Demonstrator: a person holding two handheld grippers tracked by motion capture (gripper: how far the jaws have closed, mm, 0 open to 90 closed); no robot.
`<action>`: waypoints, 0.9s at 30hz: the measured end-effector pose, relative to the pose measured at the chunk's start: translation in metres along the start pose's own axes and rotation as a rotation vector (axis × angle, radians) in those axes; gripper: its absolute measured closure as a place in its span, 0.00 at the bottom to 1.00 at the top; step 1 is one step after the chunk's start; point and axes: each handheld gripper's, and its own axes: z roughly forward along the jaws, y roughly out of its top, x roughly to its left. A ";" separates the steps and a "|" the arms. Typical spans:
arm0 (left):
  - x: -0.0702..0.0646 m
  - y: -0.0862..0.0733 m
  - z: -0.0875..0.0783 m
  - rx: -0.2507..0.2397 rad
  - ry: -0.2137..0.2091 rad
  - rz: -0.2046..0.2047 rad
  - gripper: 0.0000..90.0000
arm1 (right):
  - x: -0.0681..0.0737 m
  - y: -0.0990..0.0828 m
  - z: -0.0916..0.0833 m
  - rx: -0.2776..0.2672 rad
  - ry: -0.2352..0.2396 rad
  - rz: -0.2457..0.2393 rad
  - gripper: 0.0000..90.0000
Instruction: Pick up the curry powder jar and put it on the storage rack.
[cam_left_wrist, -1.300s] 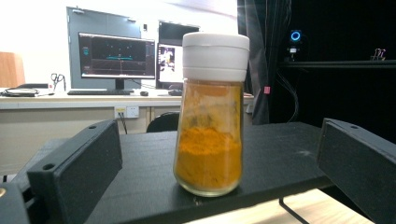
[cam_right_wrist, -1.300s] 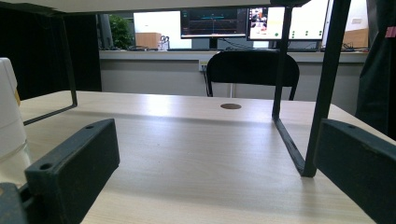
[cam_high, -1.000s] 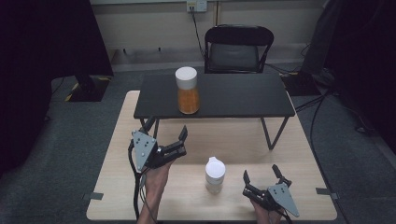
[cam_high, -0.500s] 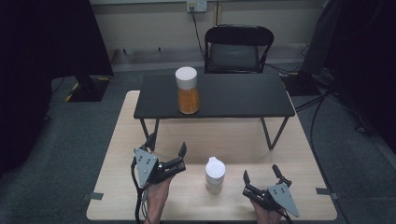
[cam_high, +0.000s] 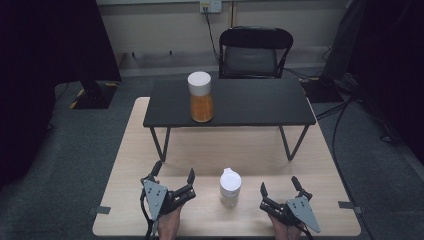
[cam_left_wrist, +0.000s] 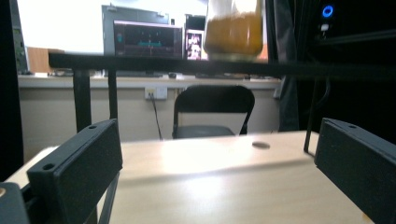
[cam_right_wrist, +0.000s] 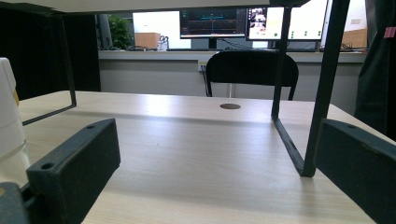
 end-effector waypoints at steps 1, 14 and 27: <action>0.000 -0.002 -0.001 0.009 0.004 -0.002 0.00 | 0.000 0.000 0.000 0.000 0.000 0.000 0.00; -0.003 -0.035 -0.008 0.051 0.035 0.031 0.00 | 0.000 0.000 0.000 -0.002 -0.001 -0.001 0.00; -0.003 -0.048 -0.008 0.085 0.039 0.037 0.00 | 0.000 -0.001 0.000 -0.003 -0.002 -0.001 0.00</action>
